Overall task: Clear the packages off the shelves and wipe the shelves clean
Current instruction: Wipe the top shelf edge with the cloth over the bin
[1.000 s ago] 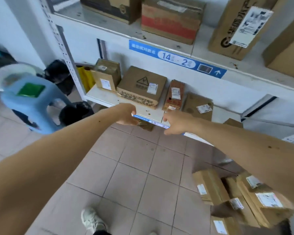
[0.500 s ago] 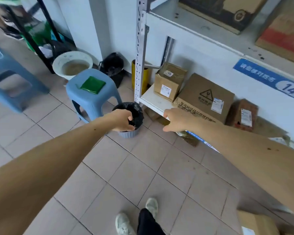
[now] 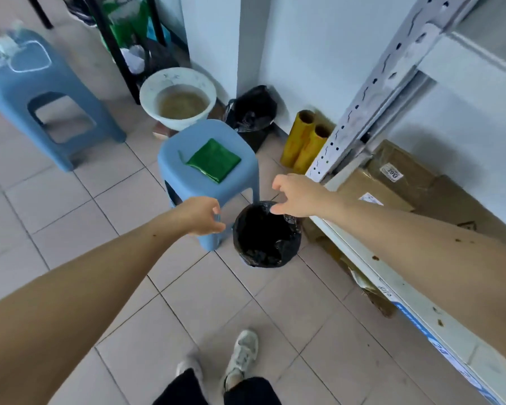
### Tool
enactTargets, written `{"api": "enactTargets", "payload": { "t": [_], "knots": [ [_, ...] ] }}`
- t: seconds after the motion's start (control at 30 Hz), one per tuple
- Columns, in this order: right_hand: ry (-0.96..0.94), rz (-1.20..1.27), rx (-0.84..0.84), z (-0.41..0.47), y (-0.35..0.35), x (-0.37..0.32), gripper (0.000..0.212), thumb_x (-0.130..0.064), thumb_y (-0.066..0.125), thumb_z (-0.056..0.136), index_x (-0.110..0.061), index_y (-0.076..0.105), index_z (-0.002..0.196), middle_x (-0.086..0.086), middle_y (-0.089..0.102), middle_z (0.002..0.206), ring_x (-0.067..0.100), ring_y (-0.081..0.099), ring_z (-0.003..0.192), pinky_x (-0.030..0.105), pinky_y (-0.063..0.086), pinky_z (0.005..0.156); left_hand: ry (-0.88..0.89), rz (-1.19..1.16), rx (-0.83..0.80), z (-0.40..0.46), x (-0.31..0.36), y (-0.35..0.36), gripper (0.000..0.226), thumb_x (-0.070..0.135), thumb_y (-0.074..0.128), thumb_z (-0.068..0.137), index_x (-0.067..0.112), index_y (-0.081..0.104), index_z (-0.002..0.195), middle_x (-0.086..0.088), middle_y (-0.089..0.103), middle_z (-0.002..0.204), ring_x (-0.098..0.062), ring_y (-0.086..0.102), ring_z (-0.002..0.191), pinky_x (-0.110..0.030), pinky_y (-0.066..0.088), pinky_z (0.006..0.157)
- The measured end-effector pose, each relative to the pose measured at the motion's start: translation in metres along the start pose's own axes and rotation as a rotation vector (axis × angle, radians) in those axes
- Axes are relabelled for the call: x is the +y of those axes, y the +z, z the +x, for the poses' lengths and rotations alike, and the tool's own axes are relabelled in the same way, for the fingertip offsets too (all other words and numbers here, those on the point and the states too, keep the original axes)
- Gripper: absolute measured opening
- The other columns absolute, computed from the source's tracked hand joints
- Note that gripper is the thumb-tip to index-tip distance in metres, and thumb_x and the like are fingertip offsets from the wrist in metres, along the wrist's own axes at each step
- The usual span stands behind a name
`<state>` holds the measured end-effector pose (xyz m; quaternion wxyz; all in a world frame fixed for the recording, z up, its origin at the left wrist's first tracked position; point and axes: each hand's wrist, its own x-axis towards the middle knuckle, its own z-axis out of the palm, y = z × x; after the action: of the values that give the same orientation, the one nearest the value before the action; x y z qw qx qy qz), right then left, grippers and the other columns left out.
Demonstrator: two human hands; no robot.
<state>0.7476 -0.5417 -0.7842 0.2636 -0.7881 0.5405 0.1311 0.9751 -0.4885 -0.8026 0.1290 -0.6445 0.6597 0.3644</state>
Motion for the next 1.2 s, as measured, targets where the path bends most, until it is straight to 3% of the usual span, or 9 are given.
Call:
{"api": "enactTargets", "payload": {
  "t": [0.2, 0.4, 0.5, 0.67, 0.87, 1.0, 1.1, 1.2],
  "knots": [
    [-0.087, 0.009, 0.051, 0.132, 0.017, -0.018, 0.040, -0.040, 0.074, 0.086, -0.014, 0.063, 0.115, 0.003, 0.056, 0.116, 0.023, 0.056, 0.106, 0.037, 0.046, 0.087, -0.035, -0.046, -0.034, 0.093, -0.060, -0.009, 0.045, 0.038, 0.061, 0.092, 0.017, 0.054, 0.131, 0.000, 0.061, 0.124, -0.021, 0.056, 0.113, -0.039, 0.048, 0.097],
    [-0.080, 0.056, 0.052, 0.240, 0.062, -0.026, 0.044, -0.042, 0.082, 0.078, -0.013, 0.066, 0.106, 0.001, 0.054, 0.109, 0.024, 0.054, 0.105, 0.043, 0.048, 0.087, -0.025, -0.064, -0.062, 0.175, -0.110, 0.000, 0.043, 0.039, 0.061, 0.092, 0.017, 0.054, 0.129, 0.001, 0.062, 0.122, -0.021, 0.056, 0.113, -0.039, 0.049, 0.095],
    [-0.076, 0.045, 0.085, 0.276, 0.089, -0.028, 0.049, -0.046, 0.084, 0.073, -0.015, 0.065, 0.105, 0.003, 0.054, 0.112, 0.024, 0.051, 0.107, 0.038, 0.044, 0.084, -0.016, -0.057, -0.081, 0.204, -0.130, 0.012, 0.041, 0.039, 0.060, 0.093, 0.017, 0.055, 0.128, 0.002, 0.062, 0.122, -0.021, 0.056, 0.113, -0.040, 0.049, 0.095],
    [-0.050, -0.016, 0.132, 0.305, 0.123, -0.028, 0.055, -0.051, 0.083, 0.071, -0.016, 0.061, 0.107, 0.002, 0.048, 0.112, 0.023, 0.044, 0.107, 0.034, 0.035, 0.085, -0.001, -0.087, -0.100, 0.227, -0.145, 0.028, 0.036, 0.037, 0.059, 0.093, 0.019, 0.057, 0.124, 0.004, 0.063, 0.119, -0.020, 0.057, 0.111, -0.041, 0.050, 0.094],
    [-0.062, 0.007, 0.170, 0.316, 0.130, -0.022, 0.031, -0.036, 0.073, 0.087, -0.013, 0.065, 0.107, 0.005, 0.051, 0.116, 0.028, 0.044, 0.110, 0.035, 0.039, 0.089, 0.031, -0.135, -0.111, 0.233, -0.147, 0.036, 0.032, 0.035, 0.060, 0.093, 0.018, 0.059, 0.120, 0.006, 0.066, 0.114, -0.018, 0.057, 0.108, -0.038, 0.050, 0.092],
    [-0.042, -0.034, 0.152, 0.316, 0.126, -0.022, 0.022, -0.030, 0.060, 0.097, -0.013, 0.067, 0.108, 0.005, 0.054, 0.122, 0.028, 0.044, 0.116, 0.037, 0.032, 0.095, 0.040, -0.173, -0.117, 0.234, -0.141, 0.040, 0.031, 0.035, 0.061, 0.092, 0.018, 0.060, 0.118, 0.005, 0.065, 0.112, -0.019, 0.057, 0.107, -0.039, 0.050, 0.094],
    [-0.006, 0.159, 0.168, 0.311, 0.121, -0.017, 0.019, -0.022, 0.058, 0.097, -0.004, 0.064, 0.095, 0.009, 0.060, 0.119, 0.030, 0.048, 0.114, 0.037, 0.036, 0.091, 0.068, -0.184, -0.130, 0.232, -0.133, 0.044, 0.032, 0.035, 0.061, 0.093, 0.017, 0.059, 0.119, 0.005, 0.066, 0.110, -0.018, 0.058, 0.106, -0.039, 0.049, 0.094],
    [0.033, 0.518, 0.217, 0.294, 0.112, -0.009, 0.013, -0.018, 0.055, 0.099, -0.008, 0.053, 0.091, 0.004, 0.062, 0.094, 0.017, 0.051, 0.079, 0.031, 0.038, 0.069, 0.094, -0.196, -0.145, 0.231, -0.122, 0.050, 0.030, 0.034, 0.061, 0.093, 0.018, 0.060, 0.118, 0.005, 0.066, 0.110, -0.018, 0.058, 0.105, -0.038, 0.050, 0.094]
  ]
}}
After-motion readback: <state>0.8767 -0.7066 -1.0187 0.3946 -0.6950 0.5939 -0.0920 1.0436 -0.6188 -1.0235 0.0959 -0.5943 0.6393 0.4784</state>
